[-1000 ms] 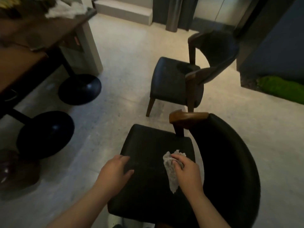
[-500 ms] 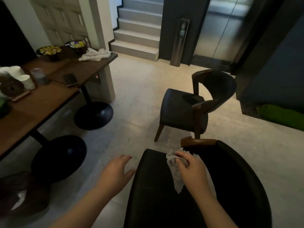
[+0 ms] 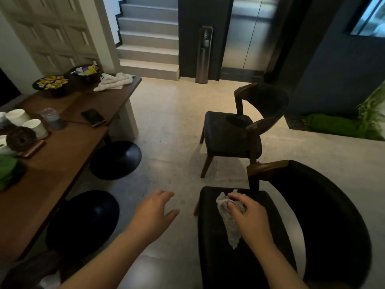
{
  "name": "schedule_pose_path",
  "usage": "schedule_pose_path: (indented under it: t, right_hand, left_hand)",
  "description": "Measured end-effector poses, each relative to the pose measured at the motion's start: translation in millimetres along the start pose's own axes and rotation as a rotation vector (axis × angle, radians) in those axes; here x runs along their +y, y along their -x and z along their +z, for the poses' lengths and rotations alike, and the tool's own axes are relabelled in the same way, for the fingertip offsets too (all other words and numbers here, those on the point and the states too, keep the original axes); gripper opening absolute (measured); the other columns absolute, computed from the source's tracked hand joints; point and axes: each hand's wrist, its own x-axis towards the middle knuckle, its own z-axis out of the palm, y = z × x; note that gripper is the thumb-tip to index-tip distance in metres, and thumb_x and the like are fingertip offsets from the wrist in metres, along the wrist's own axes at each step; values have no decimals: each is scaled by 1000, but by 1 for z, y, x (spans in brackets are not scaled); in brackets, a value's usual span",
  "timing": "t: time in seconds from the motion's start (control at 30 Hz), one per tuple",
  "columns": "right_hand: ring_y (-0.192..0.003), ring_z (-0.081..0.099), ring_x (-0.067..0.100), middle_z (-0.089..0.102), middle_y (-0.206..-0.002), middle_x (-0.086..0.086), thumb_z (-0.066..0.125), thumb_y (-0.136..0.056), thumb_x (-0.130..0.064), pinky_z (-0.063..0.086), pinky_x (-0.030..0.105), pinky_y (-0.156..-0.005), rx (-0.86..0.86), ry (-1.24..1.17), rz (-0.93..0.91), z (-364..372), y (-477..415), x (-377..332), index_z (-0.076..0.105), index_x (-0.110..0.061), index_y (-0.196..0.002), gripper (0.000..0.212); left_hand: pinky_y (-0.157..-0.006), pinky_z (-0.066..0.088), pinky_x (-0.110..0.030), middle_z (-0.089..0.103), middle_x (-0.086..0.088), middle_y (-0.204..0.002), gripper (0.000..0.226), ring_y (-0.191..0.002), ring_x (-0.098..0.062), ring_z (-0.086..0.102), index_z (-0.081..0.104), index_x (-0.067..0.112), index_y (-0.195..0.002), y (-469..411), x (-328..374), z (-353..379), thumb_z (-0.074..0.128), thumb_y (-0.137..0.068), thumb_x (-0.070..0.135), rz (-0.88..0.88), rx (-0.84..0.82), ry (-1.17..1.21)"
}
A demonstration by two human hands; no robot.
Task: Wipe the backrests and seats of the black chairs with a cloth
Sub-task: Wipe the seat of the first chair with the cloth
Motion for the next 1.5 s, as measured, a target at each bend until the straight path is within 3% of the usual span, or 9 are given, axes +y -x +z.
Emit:
schedule_pose_path:
  t: [0.1,0.4,0.57,0.8,0.97,1.23,1.4,1.5]
  right_hand:
    - [-105,48,-6,61,-123,-12,63,-92,-26,36,7,-79,8,30,5,10,5,-4,64,-31,-121,29]
    - [-99,46,-7,62,-120,-10,63,-93,-25,36,5,-72,20,80,5,37,-21,-9,65,-27,-120,28]
    - [-107,54,1,62,-121,-7,63,-92,-26,43,17,-88,91,21,57,50,-56,3,65,-24,-120,28]
    - [-99,54,3,56,-116,-7,64,-91,-26,44,17,-82,152,4,159,51,-108,30,66,-23,-116,25]
    - [-100,56,6,56,-115,-6,63,-92,-27,49,25,-87,215,-26,268,43,-129,38,66,-21,-115,24]
    - [-95,53,1,53,-112,-9,62,-92,-32,41,11,-74,338,5,492,58,-145,51,64,-24,-116,26]
    - [-88,49,-3,54,-112,-7,62,-93,-30,34,5,-66,453,17,626,81,-158,42,65,-22,-116,25]
    - [-84,48,-6,55,-110,-8,62,-93,-33,34,5,-66,556,10,729,98,-164,31,65,-22,-116,26]
  left_hand:
    - [-98,36,-18,45,6,-142,56,-127,-11,47,43,23,-144,5,-15,-5,56,-95,45,2,-18,3]
    - [-100,35,-19,44,6,-143,56,-128,-11,46,41,23,-145,-21,-43,-7,55,-95,46,-14,-65,-27]
    - [-100,34,-19,44,6,-144,55,-129,-12,45,42,23,-144,-71,-45,-7,54,-96,45,24,-116,-68]
    - [-99,36,-19,45,6,-142,55,-126,-11,47,42,24,-144,-153,-29,5,55,-96,45,79,-211,-121]
    - [-99,35,-17,44,7,-142,55,-126,-10,47,42,24,-144,-200,-10,15,55,-96,45,155,-280,-153]
    - [-96,34,-14,48,4,-137,50,-121,-10,50,45,22,-142,-279,6,30,55,-96,41,368,-488,-197]
    - [-86,27,-7,50,3,-134,44,-119,-9,50,50,22,-137,-333,6,34,55,-97,39,541,-620,-230]
    - [-94,31,-11,50,3,-136,47,-121,-10,48,49,22,-139,-367,3,38,56,-96,40,633,-677,-264]
